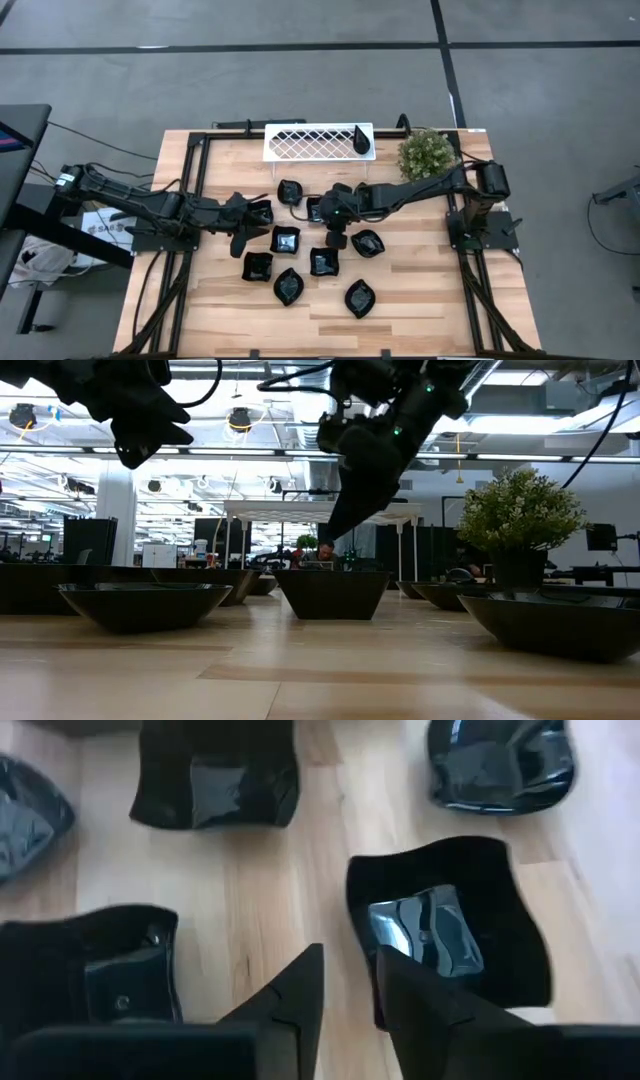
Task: Pick & Place Mini shaped plates
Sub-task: Put the distorted square plate on the shelf
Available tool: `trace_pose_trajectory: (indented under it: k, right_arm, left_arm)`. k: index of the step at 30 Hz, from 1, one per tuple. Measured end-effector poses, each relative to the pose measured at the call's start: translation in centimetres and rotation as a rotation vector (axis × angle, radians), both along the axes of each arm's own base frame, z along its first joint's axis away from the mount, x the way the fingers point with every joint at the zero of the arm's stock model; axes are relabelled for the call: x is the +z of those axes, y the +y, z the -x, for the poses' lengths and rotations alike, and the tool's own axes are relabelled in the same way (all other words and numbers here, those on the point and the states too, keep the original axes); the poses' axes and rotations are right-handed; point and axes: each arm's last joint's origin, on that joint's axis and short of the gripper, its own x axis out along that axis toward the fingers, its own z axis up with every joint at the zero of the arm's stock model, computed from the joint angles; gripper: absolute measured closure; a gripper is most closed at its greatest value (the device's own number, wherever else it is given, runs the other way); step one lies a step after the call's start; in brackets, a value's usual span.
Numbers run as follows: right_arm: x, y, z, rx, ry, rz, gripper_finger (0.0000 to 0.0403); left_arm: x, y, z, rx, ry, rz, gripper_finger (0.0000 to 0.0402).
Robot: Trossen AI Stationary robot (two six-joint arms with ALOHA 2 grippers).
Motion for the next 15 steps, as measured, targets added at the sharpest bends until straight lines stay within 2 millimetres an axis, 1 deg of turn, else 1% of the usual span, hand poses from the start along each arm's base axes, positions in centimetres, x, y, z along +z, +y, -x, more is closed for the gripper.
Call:
trace_pose_trajectory:
  k: [5, 8, 15]
  right_arm:
    - [-0.49, 0.04, -0.4, 0.044, 0.013, 0.005, 0.0274]
    - [-0.82, 0.25, -0.54, 0.056, 0.019, 0.01, 0.0263]
    - [-0.95, 0.22, -0.61, 0.075, 0.02, 0.025, 0.0261]
  left_arm:
    - [0.01, 0.0, -0.01, 0.0, -0.002, 0.0, 0.0271]
    - [0.0, 0.01, -0.01, 0.0, -0.001, 0.0, 0.0271]
    - [0.0, 0.01, -0.01, 0.0, -0.002, 0.0, 0.0271]
